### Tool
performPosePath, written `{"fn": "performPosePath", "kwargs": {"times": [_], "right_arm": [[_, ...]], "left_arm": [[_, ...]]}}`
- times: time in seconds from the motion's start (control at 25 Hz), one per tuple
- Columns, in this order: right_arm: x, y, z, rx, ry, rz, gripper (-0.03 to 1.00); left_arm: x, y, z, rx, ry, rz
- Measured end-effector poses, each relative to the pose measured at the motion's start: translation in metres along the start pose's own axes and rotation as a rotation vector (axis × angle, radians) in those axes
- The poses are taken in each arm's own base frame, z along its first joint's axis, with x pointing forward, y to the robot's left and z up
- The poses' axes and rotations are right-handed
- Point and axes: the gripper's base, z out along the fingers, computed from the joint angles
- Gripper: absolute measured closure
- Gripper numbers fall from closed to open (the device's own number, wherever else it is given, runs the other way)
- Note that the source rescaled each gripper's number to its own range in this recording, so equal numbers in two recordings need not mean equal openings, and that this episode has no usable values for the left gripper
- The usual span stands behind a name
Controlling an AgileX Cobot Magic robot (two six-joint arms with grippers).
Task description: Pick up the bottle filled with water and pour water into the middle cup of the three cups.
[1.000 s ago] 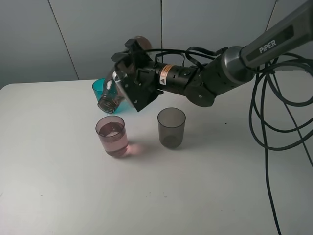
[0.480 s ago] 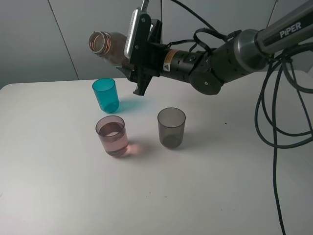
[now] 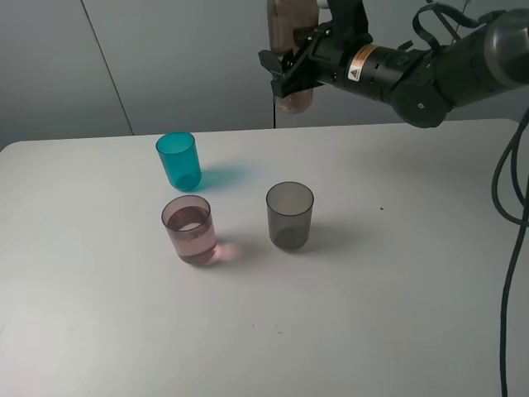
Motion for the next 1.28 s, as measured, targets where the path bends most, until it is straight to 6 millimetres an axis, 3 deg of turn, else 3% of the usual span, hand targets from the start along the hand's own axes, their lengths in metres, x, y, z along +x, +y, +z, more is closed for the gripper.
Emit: {"fn": "performPosePath", "kwargs": {"times": [0.28,0.72,1.0,1.28], "right_arm": [[0.016,-0.027,-0.029,0.08,0.053,0.065,0.97],[0.033,-0.068,-0.053,0.198,0.104,0.093,0.97],[0.083,-0.086,-0.056,0.274,0.179,0.178,0.97],[0.124,-0.086,-0.052,0.293,0.171,0.149,0.97]], "left_arm": [[0.0,0.0,0.0,0.0,0.0,0.0],[0.0,0.0,0.0,0.0,0.0,0.0],[0.0,0.0,0.0,0.0,0.0,0.0],[0.0,0.0,0.0,0.0,0.0,0.0]]}}
